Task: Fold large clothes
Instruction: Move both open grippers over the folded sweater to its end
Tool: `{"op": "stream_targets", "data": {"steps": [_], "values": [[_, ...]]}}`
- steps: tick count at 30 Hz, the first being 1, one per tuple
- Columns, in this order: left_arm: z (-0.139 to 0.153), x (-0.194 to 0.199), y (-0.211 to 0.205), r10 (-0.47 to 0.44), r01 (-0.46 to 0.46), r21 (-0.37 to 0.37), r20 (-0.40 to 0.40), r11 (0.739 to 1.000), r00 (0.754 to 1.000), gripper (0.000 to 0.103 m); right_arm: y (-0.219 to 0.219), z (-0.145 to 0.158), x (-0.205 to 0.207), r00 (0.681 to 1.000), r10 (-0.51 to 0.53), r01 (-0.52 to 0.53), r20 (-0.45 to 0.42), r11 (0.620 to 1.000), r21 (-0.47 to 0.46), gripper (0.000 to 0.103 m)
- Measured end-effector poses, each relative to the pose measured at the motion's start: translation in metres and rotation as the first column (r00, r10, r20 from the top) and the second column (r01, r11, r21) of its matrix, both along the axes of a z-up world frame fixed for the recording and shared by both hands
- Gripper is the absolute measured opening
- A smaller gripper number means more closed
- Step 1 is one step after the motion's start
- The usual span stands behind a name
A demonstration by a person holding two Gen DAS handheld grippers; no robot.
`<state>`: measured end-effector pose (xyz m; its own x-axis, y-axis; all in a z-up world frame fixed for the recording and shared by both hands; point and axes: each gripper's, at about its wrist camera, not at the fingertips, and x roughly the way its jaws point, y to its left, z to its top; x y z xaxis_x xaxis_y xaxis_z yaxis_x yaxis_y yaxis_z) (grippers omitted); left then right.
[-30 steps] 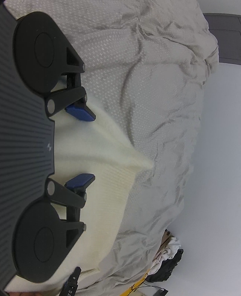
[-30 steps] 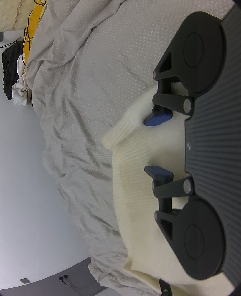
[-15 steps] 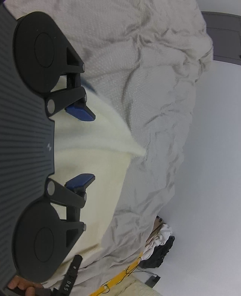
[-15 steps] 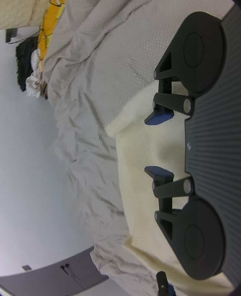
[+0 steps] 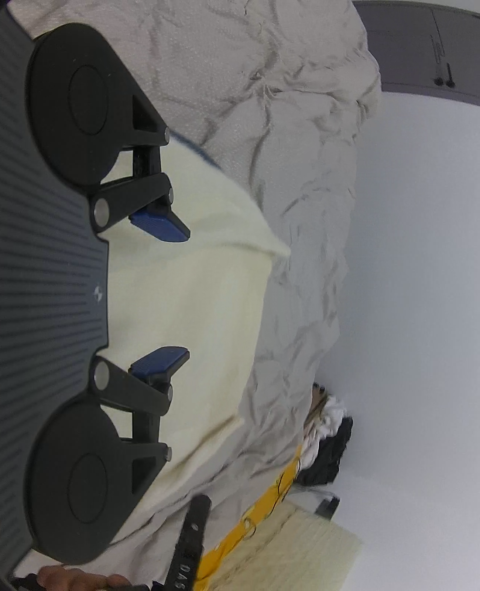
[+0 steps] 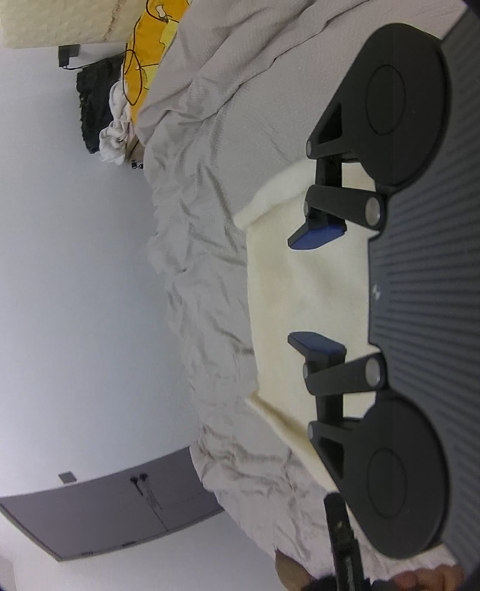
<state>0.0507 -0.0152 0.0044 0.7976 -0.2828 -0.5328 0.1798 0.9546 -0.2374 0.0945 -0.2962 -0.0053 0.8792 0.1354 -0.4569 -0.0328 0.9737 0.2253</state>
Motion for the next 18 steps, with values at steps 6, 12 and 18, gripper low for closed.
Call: {"op": "stream_targets", "data": {"steps": [6, 12, 18], "values": [[0.007, -0.045, -0.007, -0.052, 0.053, -0.027, 0.034, 0.998, 0.998, 0.068, 0.010, -0.001, -0.043, 0.998, -0.059, 0.058, -0.029, 0.997, -0.049, 0.052], [-0.004, -0.063, -0.014, -0.071, 0.072, -0.033, 0.016, 0.997, 0.997, 0.069, 0.013, -0.009, -0.069, 0.995, -0.078, 0.082, -0.065, 0.995, 0.050, 0.064], [-0.018, -0.046, -0.008, -0.052, 0.050, -0.046, -0.046, 0.998, 0.998, 0.074, 0.016, -0.029, -0.062, 0.986, -0.030, 0.062, -0.163, 0.979, 0.193, 0.064]]}}
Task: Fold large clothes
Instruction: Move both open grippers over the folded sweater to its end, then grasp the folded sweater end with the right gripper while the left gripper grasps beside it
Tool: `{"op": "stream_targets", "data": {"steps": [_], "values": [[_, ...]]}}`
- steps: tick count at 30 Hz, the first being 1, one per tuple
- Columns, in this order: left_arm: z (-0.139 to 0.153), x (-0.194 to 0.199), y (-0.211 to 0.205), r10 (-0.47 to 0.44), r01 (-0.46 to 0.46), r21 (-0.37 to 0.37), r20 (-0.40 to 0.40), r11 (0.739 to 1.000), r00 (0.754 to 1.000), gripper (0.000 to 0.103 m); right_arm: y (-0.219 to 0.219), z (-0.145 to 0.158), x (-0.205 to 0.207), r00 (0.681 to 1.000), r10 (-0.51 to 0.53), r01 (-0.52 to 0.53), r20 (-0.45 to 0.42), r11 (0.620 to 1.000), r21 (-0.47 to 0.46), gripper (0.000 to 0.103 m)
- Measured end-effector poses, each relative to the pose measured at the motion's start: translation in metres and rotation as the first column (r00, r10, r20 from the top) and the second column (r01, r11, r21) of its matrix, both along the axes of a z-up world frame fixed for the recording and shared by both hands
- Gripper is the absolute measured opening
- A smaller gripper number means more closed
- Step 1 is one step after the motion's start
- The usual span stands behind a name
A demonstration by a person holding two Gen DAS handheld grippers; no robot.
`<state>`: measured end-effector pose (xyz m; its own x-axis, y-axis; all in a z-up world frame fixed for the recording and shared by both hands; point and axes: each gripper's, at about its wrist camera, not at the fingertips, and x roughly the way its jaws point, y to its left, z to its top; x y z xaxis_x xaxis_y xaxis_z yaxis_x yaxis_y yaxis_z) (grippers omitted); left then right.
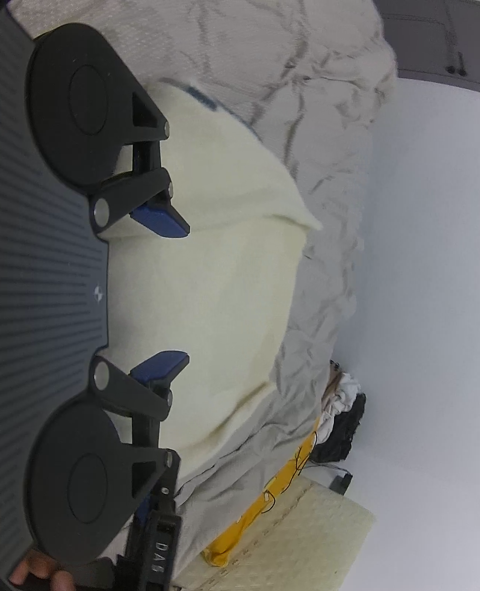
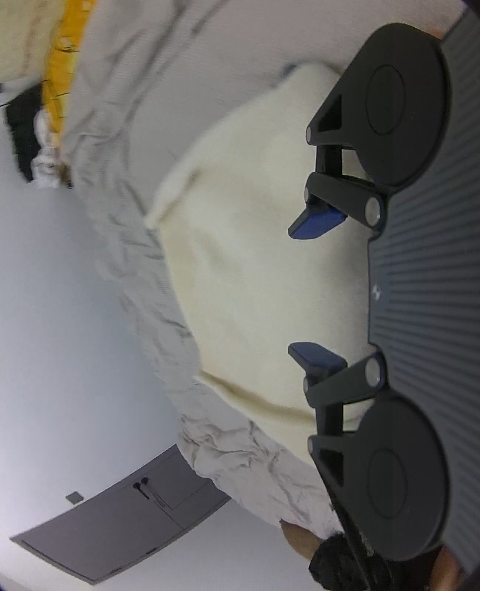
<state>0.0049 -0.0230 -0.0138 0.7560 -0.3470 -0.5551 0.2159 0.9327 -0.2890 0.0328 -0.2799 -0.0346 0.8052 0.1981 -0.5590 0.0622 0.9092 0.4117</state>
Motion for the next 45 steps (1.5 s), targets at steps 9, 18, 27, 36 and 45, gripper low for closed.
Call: {"op": "stream_targets", "data": {"steps": [9, 18, 27, 36, 45], "values": [[-0.031, 0.039, 0.007, 0.037, -0.043, -0.028, -0.167, 0.999, 0.985, 0.085, -0.005, -0.032, 0.015, 0.996, -0.001, 0.021, -0.084, 0.971, 0.237, 0.089], [-0.039, 0.045, 0.012, 0.055, -0.076, -0.094, -0.211, 0.993, 0.976, 0.093, 0.005, -0.047, 0.018, 0.995, 0.037, -0.006, -0.096, 0.950, 0.312, 0.103], [-0.040, 0.046, 0.017, 0.053, -0.097, -0.172, -0.244, 0.980, 0.968, 0.094, 0.007, -0.066, 0.013, 0.982, 0.067, 0.025, -0.176, 0.879, 0.477, 0.102], [-0.038, 0.044, 0.021, 0.033, -0.095, -0.237, -0.254, 0.967, 0.967, 0.094, -0.034, -0.085, 0.012, 0.957, -0.157, 0.264, -0.244, 0.821, 0.506, 0.096], [-0.033, 0.036, 0.019, -0.147, 0.031, -0.500, -0.194, 0.866, 0.970, 0.094, -0.043, -0.085, 0.010, 0.955, -0.169, 0.277, -0.243, 0.802, 0.529, 0.055]]}}
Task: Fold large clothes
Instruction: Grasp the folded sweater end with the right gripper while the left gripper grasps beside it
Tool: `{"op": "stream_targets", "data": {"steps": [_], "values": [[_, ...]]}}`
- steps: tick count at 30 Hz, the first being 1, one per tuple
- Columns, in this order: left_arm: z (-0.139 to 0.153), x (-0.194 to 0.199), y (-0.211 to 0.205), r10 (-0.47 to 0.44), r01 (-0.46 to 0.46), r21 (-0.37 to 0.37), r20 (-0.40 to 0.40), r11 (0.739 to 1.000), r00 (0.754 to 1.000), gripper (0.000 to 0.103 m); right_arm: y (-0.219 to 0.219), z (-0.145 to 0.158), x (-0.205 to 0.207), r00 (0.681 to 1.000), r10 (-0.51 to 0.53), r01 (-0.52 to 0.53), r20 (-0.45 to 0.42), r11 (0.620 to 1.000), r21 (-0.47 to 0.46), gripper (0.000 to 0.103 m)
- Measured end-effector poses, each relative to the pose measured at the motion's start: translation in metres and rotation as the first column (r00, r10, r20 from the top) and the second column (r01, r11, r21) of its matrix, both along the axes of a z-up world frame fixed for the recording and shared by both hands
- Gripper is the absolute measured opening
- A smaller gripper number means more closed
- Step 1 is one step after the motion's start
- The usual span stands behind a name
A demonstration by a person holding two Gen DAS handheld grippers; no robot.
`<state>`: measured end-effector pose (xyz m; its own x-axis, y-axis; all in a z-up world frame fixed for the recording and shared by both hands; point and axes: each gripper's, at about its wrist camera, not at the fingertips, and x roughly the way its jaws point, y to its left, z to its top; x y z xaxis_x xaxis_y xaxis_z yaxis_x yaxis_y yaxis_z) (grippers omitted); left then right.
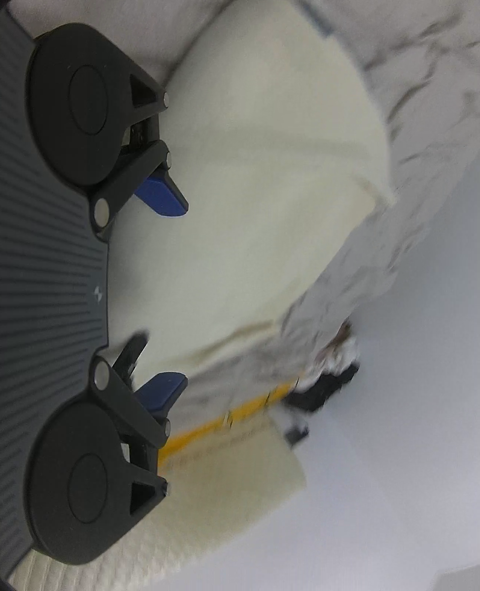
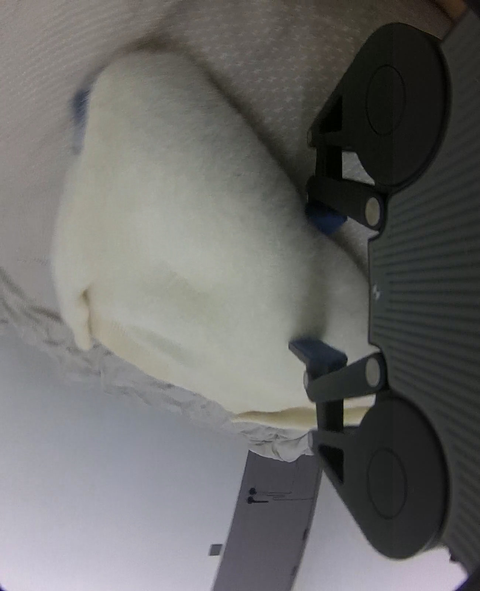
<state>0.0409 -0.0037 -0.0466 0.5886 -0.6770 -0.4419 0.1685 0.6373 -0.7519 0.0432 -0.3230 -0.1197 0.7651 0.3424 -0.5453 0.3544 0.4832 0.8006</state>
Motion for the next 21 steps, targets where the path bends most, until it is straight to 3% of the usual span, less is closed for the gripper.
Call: {"op": "stream_targets", "data": {"steps": [4, 9, 13, 18, 21], "values": [[-0.017, 0.006, -0.009, -0.098, 0.088, -0.118, -0.082, 0.989, 0.992, 0.094, -0.005, 0.010, 0.001, 0.998, 0.015, -0.014, 0.061, 1.000, -0.011, 0.046], [-0.049, 0.015, -0.013, -0.084, 0.042, -0.179, -0.239, 0.983, 0.967, 0.094, -0.009, 0.018, 0.001, 0.989, 0.021, -0.020, 0.148, 1.000, -0.004, 0.040], [-0.074, 0.020, 0.003, 0.040, -0.123, -0.218, -0.351, 0.968, 0.935, 0.094, -0.011, 0.021, 0.000, 0.982, 0.018, -0.018, 0.187, 1.000, -0.003, 0.038], [-0.095, 0.014, 0.038, 0.216, -0.366, -0.279, -0.450, 0.888, 0.866, 0.092, -0.013, 0.017, 0.005, 0.984, 0.002, -0.007, 0.175, 1.000, 0.023, 0.038], [-0.093, 0.010, 0.050, 0.284, -0.435, -0.285, -0.444, 0.854, 0.850, 0.089, -0.016, 0.013, 0.004, 0.987, -0.014, 0.005, 0.158, 0.999, 0.052, 0.038]]}}
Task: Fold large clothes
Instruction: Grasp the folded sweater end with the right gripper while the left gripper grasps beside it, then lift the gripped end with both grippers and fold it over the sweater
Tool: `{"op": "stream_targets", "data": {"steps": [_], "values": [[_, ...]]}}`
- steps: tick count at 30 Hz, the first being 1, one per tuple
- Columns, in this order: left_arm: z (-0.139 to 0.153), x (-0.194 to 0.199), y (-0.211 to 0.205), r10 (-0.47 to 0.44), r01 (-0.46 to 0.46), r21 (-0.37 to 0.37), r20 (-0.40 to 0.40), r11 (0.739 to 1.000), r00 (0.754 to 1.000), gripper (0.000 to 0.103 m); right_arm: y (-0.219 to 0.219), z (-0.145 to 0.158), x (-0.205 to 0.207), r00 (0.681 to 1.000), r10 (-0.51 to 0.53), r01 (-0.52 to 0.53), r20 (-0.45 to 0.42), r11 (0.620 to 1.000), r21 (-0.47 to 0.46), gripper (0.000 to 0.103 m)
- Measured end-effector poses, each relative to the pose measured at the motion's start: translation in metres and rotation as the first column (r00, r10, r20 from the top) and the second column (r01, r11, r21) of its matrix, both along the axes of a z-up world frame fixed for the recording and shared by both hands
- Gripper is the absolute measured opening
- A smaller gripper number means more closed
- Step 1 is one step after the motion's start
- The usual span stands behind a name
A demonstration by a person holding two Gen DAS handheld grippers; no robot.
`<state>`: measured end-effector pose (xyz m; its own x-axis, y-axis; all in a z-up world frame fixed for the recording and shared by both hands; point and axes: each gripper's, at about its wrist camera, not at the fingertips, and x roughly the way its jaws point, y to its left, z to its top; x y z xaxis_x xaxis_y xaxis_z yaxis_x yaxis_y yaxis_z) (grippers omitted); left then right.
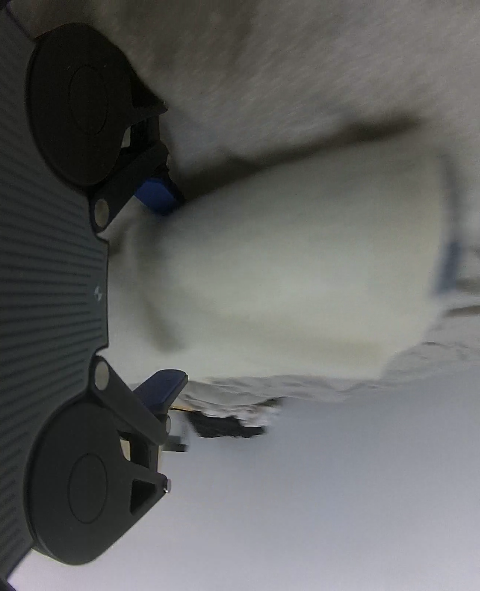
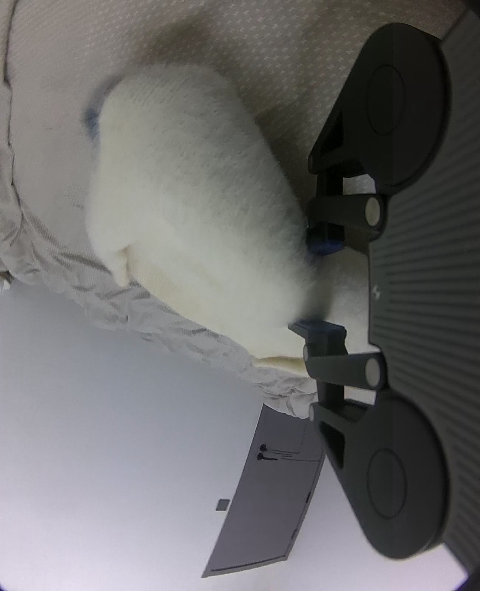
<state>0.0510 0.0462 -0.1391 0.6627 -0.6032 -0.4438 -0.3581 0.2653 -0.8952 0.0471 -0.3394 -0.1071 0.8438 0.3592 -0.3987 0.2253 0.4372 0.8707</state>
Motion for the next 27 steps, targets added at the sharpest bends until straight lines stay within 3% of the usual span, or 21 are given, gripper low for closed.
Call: {"op": "stream_targets", "data": {"steps": [4, 9, 10, 15, 20, 27], "values": [[0.004, -0.003, 0.001, 0.031, -0.031, 0.065, 0.002, 0.997, 1.000, 0.080, -0.007, -0.012, -0.001, 0.998, -0.024, 0.028, -0.064, 0.998, 0.056, 0.038], [0.006, 0.008, -0.002, 0.021, -0.019, 0.168, -0.010, 0.986, 1.000, 0.054, -0.008, -0.024, -0.001, 0.992, -0.038, 0.050, -0.122, 0.995, 0.092, 0.046], [0.009, 0.008, 0.002, 0.010, -0.010, 0.201, 0.000, 0.979, 1.000, 0.052, -0.010, -0.026, -0.005, 0.991, -0.038, 0.049, -0.128, 0.995, 0.090, 0.052], [0.024, 0.021, -0.007, -0.021, 0.002, 0.302, 0.058, 0.953, 0.998, 0.044, -0.004, -0.028, 0.002, 0.987, -0.044, 0.057, -0.152, 0.995, 0.077, 0.052], [0.040, 0.023, -0.014, -0.034, -0.009, 0.341, 0.120, 0.940, 0.992, 0.039, 0.002, -0.015, 0.002, 0.994, -0.040, 0.038, -0.102, 0.999, -0.022, 0.039], [0.071, 0.011, -0.021, -0.082, -0.015, 0.366, 0.246, 0.930, 0.966, 0.035, 0.001, 0.002, -0.009, 0.998, -0.059, 0.060, 0.030, 0.998, -0.020, 0.033]]}}
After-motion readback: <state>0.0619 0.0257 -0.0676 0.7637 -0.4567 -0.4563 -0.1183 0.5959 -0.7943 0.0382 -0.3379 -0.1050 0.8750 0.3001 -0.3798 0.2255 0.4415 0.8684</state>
